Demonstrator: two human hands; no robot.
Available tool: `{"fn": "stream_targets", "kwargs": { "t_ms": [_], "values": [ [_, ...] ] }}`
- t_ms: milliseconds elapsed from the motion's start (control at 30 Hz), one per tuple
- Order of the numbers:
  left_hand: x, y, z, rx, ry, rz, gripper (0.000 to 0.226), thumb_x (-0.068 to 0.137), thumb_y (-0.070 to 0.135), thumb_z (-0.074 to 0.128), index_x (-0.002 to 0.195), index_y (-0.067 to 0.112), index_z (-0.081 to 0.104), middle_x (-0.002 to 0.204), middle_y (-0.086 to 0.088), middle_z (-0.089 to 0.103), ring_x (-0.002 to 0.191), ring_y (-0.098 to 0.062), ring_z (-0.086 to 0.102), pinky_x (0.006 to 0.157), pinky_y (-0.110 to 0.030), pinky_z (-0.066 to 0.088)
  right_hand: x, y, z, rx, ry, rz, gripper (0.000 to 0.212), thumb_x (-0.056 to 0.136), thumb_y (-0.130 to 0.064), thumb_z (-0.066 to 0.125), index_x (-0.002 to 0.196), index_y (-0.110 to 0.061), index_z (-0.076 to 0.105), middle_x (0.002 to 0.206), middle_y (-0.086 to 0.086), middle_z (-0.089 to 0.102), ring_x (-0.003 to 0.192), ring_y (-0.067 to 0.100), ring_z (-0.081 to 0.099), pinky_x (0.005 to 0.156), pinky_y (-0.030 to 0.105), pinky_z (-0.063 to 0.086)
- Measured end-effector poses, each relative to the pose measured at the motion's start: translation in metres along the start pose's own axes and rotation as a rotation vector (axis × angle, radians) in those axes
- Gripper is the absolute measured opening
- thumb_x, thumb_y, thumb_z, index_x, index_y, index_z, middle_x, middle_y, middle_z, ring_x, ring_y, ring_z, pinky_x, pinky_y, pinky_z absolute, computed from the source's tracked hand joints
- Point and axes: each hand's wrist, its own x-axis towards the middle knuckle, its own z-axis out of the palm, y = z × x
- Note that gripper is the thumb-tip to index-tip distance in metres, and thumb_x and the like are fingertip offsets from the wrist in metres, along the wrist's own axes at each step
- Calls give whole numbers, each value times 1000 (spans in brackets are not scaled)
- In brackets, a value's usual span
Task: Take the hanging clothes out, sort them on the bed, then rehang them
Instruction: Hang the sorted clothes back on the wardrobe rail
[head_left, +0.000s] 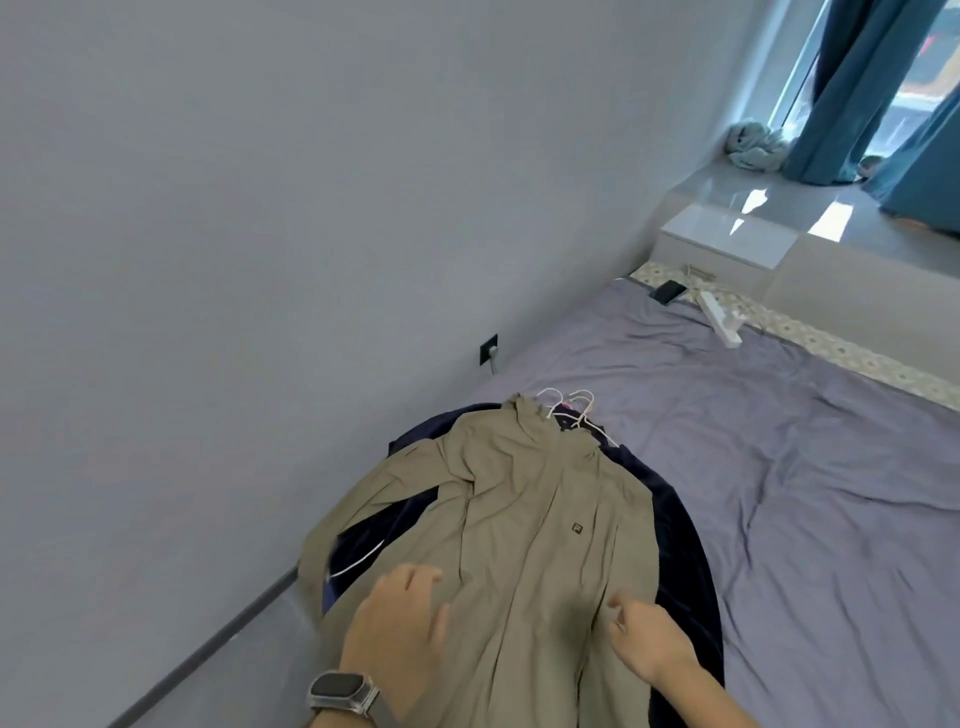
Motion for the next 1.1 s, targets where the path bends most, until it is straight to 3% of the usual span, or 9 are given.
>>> {"fn": "stream_targets", "kwargs": {
  "t_ms": [67,233,467,600,800,867,933,1000,1100],
  "values": [
    [44,12,14,11,49,67,34,92,39,46,125,35,40,123,18,43,114,-5,44,95,-20,39,45,8,-3,-18,7,9,27,93,-29,39,115,-18,52,97,-1,62,92,19,61,75,32,51],
    [131,21,63,-3,53,57,37,94,42,39,130,36,36,128,17,40,116,-4,41,94,-18,34,142,33,0,-87,54,46,28,94,-27,37,121,-21,42,119,1,50,88,17,47,62,27,38],
    [191,-4,124,15,29,46,37,94,44,41,130,38,35,127,19,39,117,-2,39,94,-15,35,255,55,-10,-222,223,-6,55,94,-25,43,144,-12,25,142,4,35,132,21,32,107,27,30],
    [201,-24,153,-7,12,81,46,56,40,82,96,35,60,86,17,58,71,-2,60,52,-18,44,310,54,-26,-185,294,18,65,90,-29,50,146,-10,24,145,9,37,135,26,32,110,36,32],
    [204,-46,174,15,55,96,31,67,49,42,95,37,50,77,18,56,67,1,54,46,-16,45,359,45,-31,65,250,165,82,90,-54,49,150,-12,13,147,16,36,137,35,30,108,46,29],
    [206,-50,176,14,37,72,30,68,48,43,91,35,57,79,18,57,64,0,59,46,-16,44,360,37,-28,37,248,136,65,91,-58,42,141,-16,35,133,16,49,125,36,43,99,46,37],
    [211,-50,173,0,45,56,28,69,46,48,94,35,57,83,18,57,67,-1,61,49,-15,46,346,28,-26,-20,398,34,44,91,-61,34,103,-25,56,96,6,63,97,28,57,75,38,45],
    [218,-51,172,-37,118,63,29,74,40,57,102,32,56,93,14,59,78,-6,63,59,-19,51,320,19,-29,33,570,-58,49,91,-63,33,64,-23,42,58,-5,52,62,15,55,53,32,36],
    [232,-49,160,-73,227,62,46,83,41,51,125,22,50,123,5,54,111,-12,53,89,-25,49,276,19,-31,254,536,-250,62,87,-67,37,53,-16,25,43,-3,30,41,9,32,48,22,25]
  ]
}}
